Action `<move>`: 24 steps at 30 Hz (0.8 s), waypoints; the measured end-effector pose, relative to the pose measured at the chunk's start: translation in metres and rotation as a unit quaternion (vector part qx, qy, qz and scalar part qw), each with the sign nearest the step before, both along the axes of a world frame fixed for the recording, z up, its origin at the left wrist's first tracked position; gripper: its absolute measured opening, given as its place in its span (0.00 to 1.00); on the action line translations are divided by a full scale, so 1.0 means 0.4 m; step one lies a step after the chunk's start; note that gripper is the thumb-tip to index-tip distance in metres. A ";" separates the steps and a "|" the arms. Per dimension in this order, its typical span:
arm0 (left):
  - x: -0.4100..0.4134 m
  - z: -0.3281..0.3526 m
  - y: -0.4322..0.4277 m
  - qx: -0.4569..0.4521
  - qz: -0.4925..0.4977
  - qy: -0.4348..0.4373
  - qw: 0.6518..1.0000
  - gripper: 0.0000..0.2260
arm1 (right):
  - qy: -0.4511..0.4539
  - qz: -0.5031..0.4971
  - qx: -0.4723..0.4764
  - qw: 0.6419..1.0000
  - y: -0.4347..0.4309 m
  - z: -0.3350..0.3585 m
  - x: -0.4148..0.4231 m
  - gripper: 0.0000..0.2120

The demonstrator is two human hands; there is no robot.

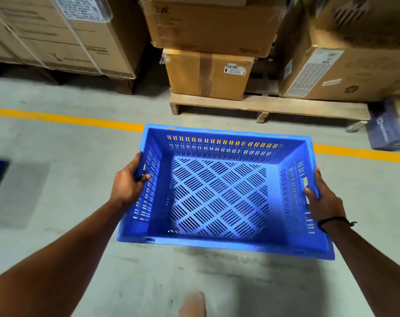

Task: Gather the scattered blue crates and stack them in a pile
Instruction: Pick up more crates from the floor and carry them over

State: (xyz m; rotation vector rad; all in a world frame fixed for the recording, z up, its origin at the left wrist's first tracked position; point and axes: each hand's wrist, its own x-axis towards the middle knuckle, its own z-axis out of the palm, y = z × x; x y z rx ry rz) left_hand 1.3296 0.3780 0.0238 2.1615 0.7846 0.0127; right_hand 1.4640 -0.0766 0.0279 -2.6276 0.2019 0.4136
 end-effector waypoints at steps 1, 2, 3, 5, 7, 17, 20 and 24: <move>-0.003 -0.009 -0.004 0.004 0.001 0.000 1.000 0.31 | -0.001 0.000 0.001 1.000 0.000 -0.007 0.002 0.29; -0.006 -0.019 -0.008 0.010 0.000 -0.004 1.000 0.31 | -0.003 0.000 0.003 1.000 -0.002 -0.014 0.003 0.29; -0.011 -0.029 -0.010 0.017 0.001 -0.006 1.000 0.32 | -0.008 0.002 0.005 1.000 -0.005 -0.020 0.003 0.29; -0.018 -0.042 -0.007 0.034 0.004 -0.009 0.999 0.32 | -0.009 0.008 0.005 1.000 -0.006 -0.025 0.004 0.29; -0.018 -0.047 -0.007 0.035 0.008 -0.005 0.999 0.32 | -0.005 0.011 -0.003 1.000 -0.007 -0.024 0.001 0.29; 0.028 -0.048 -0.029 0.061 -0.015 -0.009 0.998 0.31 | -0.014 -0.013 -0.001 1.000 -0.022 -0.023 -0.006 0.29; -0.018 -0.053 -0.042 0.078 -0.008 -0.013 0.997 0.30 | -0.012 0.007 -0.015 1.000 -0.013 -0.017 0.039 0.29; -0.005 -0.051 -0.021 0.085 -0.026 -0.002 0.996 0.30 | -0.015 -0.003 -0.002 1.000 -0.016 -0.025 -0.009 0.29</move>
